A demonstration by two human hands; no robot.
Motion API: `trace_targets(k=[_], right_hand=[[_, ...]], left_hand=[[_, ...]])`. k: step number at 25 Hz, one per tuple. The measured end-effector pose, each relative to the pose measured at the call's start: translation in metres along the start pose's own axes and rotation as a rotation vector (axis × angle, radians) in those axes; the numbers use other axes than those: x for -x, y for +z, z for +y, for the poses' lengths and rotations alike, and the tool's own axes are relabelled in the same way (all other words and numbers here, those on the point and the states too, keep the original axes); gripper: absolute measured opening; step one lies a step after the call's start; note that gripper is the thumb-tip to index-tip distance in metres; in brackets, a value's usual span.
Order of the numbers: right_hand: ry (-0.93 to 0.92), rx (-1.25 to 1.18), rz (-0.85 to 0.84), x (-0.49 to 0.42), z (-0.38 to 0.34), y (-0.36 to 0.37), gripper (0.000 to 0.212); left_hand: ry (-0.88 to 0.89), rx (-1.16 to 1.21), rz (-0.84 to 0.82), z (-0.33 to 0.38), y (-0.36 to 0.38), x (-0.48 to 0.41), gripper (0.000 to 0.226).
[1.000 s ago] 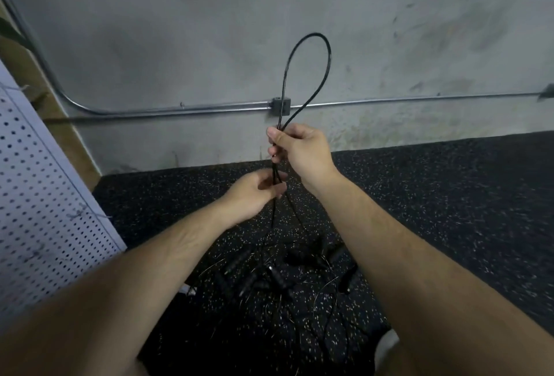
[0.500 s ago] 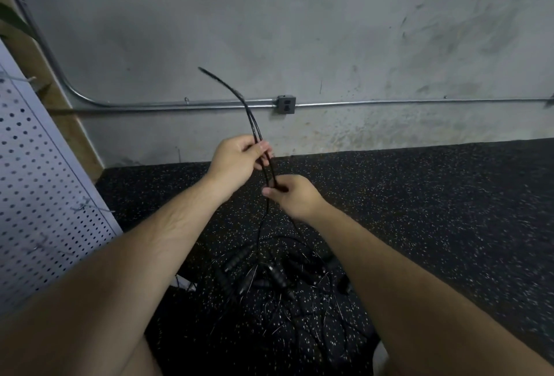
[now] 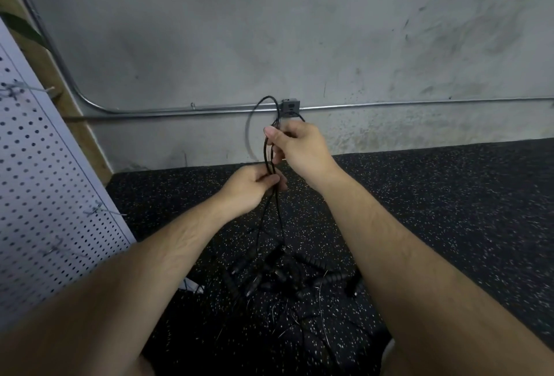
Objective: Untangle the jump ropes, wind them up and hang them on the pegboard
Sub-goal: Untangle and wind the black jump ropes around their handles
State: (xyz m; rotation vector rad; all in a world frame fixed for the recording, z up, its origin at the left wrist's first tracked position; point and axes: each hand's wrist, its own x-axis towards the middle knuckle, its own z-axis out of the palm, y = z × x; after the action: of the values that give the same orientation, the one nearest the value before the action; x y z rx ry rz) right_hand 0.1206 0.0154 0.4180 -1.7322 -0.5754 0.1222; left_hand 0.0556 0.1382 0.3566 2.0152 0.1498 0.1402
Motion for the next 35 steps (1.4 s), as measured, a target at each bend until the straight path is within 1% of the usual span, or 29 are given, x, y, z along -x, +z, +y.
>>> trace_targets(k=[1,2,3,5,6,8,9,11,13,16,18,20,22,24,25,27,29,31,32,33,35], right_hand=[[0.017,-0.041,-0.024,0.000,0.003,-0.002,0.023],[0.045,-0.062,-0.074,0.002,0.008,-0.004,0.026],[0.080,-0.034,-0.146,0.005,0.014,-0.007,0.031],[0.123,0.151,-0.308,0.016,0.032,-0.004,0.039],[0.140,0.229,-0.380,0.021,0.040,0.001,0.039],[0.157,0.288,-0.450,0.030,0.054,0.015,0.023],[0.153,0.282,-0.442,0.033,0.057,0.022,0.015],[0.119,0.250,-0.381,0.031,0.061,0.031,0.014],[0.092,0.188,-0.358,0.031,0.058,0.036,0.008],[0.078,0.164,-0.348,0.033,0.052,0.044,0.013],[0.059,0.130,-0.281,0.031,0.043,0.046,0.016],[0.024,0.050,-0.197,0.026,0.031,0.045,0.011],[-0.005,-0.004,-0.151,0.018,0.021,0.042,0.007],[0.006,-0.028,-0.117,0.013,0.017,0.041,0.007],[0.020,-0.036,-0.096,0.011,0.018,0.041,0.009],[0.039,-0.057,-0.068,0.010,0.020,0.038,0.010],[0.051,-0.144,-0.061,0.010,0.024,0.034,0.007],[0.096,-0.226,-0.122,0.012,0.031,0.028,0.010],[0.128,-0.174,-0.198,0.015,0.037,0.026,0.015],[0.152,-0.051,-0.295,0.019,0.044,0.026,0.021],[0.173,0.219,-0.467,0.029,0.061,0.032,0.021]], left_hand=[[0.002,0.034,0.033,0.004,-0.002,0.001,0.022],[0.023,0.036,0.076,0.008,-0.005,0.001,0.022],[0.051,0.012,0.127,0.012,-0.011,0.001,0.022],[0.097,0.012,0.218,0.019,-0.022,-0.002,0.021],[0.109,0.067,0.249,0.023,-0.028,-0.003,0.021],[0.131,0.203,0.307,0.030,-0.038,-0.006,0.022],[0.139,0.250,0.324,0.033,-0.041,-0.006,0.023],[0.142,0.315,0.329,0.034,-0.045,-0.004,0.023],[0.146,0.384,0.319,0.031,-0.051,-0.001,0.022],[0.167,0.426,0.337,0.027,-0.064,0.003,0.022],[0.128,0.410,0.313,0.022,-0.069,0.006,0.025],[0.043,0.356,0.205,0.010,-0.066,0.012,0.029],[-0.032,0.259,0.031,-0.009,-0.062,0.020,0.030],[-0.049,0.171,-0.112,-0.022,-0.061,0.027,0.025],[-0.038,0.131,-0.141,-0.026,-0.060,0.028,0.021],[-0.023,0.076,-0.104,-0.025,-0.055,0.028,0.017],[-0.019,0.051,0.021,-0.018,-0.050,0.024,0.016],[0.015,0.041,0.136,-0.010,-0.049,0.016,0.021],[0.033,0.057,0.179,-0.006,-0.050,0.013,0.024],[0.052,0.082,0.210,-0.003,-0.051,0.009,0.025],[0.088,0.118,0.240,0.003,-0.051,0.005,0.025]])
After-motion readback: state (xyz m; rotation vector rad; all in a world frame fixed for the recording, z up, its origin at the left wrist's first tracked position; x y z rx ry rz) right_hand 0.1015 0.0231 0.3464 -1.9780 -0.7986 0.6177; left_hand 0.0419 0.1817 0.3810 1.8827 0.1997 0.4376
